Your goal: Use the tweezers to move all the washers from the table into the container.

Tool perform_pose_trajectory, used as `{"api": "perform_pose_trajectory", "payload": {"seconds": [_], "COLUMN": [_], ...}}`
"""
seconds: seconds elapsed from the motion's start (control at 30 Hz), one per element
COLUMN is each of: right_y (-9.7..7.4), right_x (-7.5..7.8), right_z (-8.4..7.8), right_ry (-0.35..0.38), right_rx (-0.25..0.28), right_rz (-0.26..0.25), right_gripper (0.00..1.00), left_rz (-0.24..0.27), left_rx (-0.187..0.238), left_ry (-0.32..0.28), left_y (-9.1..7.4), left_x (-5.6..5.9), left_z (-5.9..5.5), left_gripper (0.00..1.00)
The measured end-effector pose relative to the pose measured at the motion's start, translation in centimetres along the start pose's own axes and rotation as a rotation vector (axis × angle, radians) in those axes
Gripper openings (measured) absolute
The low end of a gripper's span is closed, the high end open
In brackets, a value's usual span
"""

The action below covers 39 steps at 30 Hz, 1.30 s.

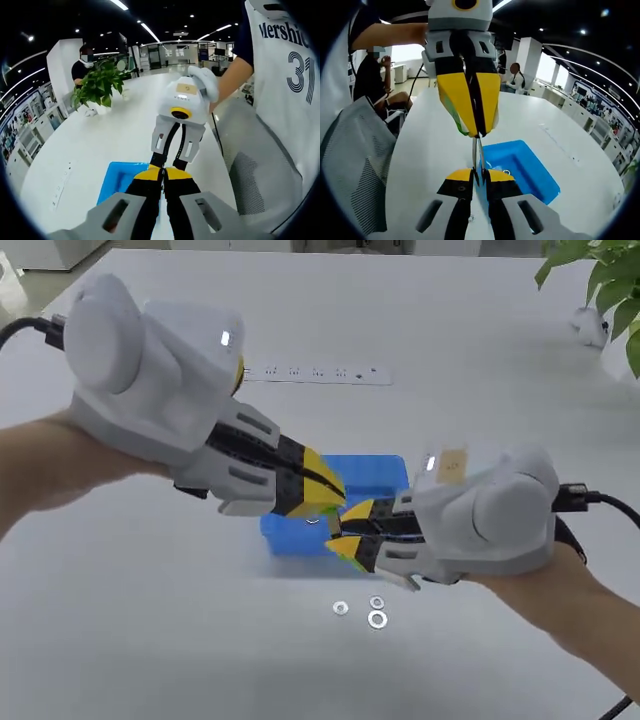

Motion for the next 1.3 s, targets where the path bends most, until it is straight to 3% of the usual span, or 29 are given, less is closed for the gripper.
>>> {"api": "perform_pose_trajectory", "payload": {"seconds": [0.23,0.6,0.9,1.3], "right_y": [-0.1,0.4,1.1,2.1], "right_x": [-1.5,-2.8,-2.8,-2.4], "right_z": [-0.9,-2.7,-3.7,-4.5], "right_ry": [0.006,0.010,0.047,0.042], "right_rx": [-0.011,-0.050,-0.059,-0.080], "right_rz": [0.029,0.075,0.074,0.080], "right_gripper": [0.11,0.11,0.11,0.11], "left_rz": [-0.012,-0.035,-0.025,-0.018], "left_rx": [0.001,0.002,-0.004,-0.009], "left_ry": [-0.035,-0.099,-0.131,-0.157], "left_y": [0.6,2.0,2.7,3.3], "left_x": [1.5,2.5,2.3,1.7], "left_z": [-0.7,-2.4,-3.4,-4.4], "left_gripper": [0.06,0.06,0.06,0.06]}}
Point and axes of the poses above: the centre of the closed fingertips' face, and the gripper's own axes: y roughly forward along the fingers, x roughly to its right, z roughly out of its top, the point moved 10 cm from there along -y, roughly backward along the fingers, and after that the axes turned 2 degrees about -z, right-handed, at the moved point
